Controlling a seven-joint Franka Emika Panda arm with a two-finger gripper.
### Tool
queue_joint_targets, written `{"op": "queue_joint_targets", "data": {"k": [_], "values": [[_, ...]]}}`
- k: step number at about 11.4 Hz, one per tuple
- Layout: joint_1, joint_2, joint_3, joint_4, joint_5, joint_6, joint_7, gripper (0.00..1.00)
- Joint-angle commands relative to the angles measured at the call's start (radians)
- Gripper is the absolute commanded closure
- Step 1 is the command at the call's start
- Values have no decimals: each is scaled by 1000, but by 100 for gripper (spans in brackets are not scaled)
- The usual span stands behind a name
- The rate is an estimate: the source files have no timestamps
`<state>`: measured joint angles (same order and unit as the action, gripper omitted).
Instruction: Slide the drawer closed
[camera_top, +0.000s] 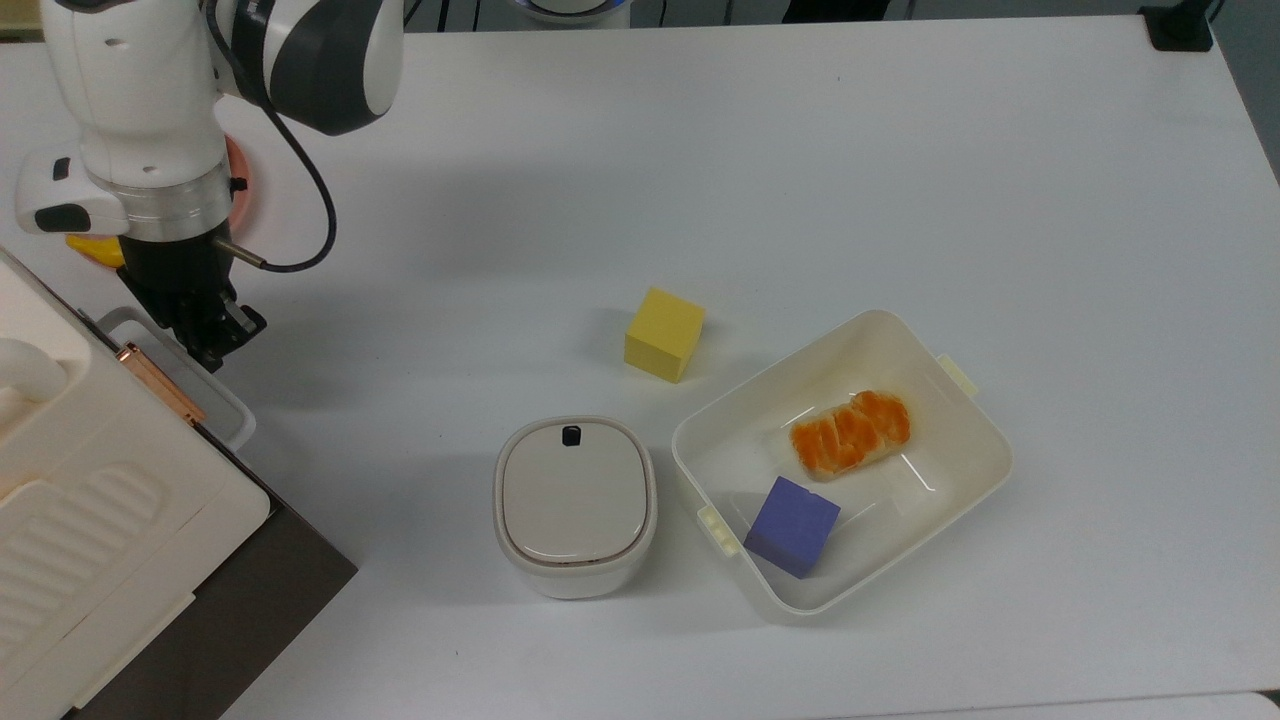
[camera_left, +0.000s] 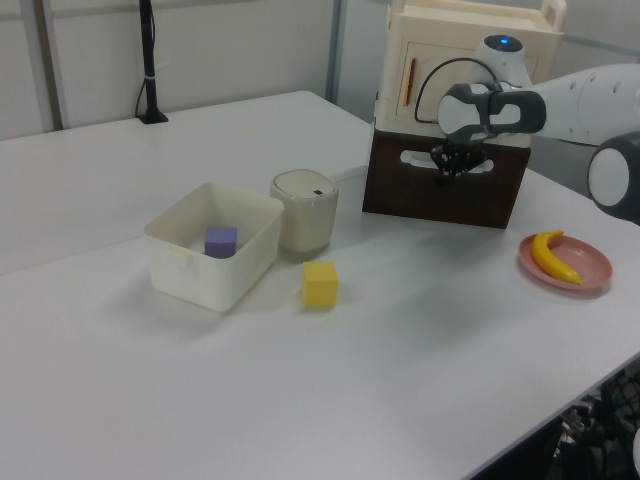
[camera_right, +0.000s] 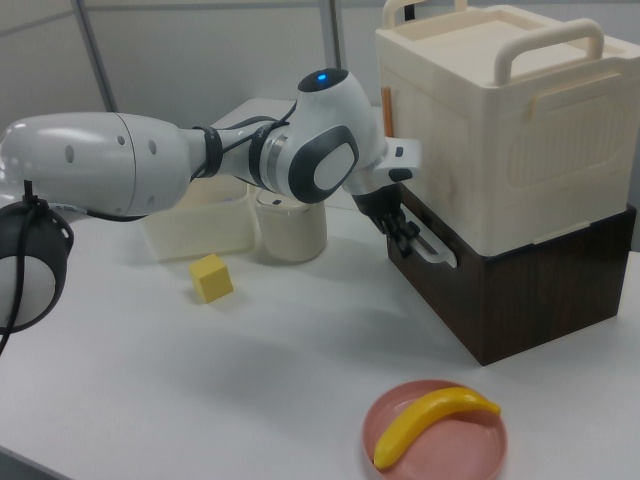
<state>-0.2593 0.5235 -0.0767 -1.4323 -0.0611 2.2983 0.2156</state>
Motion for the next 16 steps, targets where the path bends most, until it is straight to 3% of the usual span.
{"op": "queue_joint_targets", "data": {"k": [1,6,9,13,14,16], "values": [[43,-54,18,-42,9,-2,-7,97],[170,-187,20,-57,9,-290,-15,97],[242,-285,20,-60,21,-491,-114,94],[310,-459,20,-210,21,-536,-189,88],[310,-482,20,-218,21,-565,-194,84],[301,-516,20,-215,21,-635,-232,63]]}}
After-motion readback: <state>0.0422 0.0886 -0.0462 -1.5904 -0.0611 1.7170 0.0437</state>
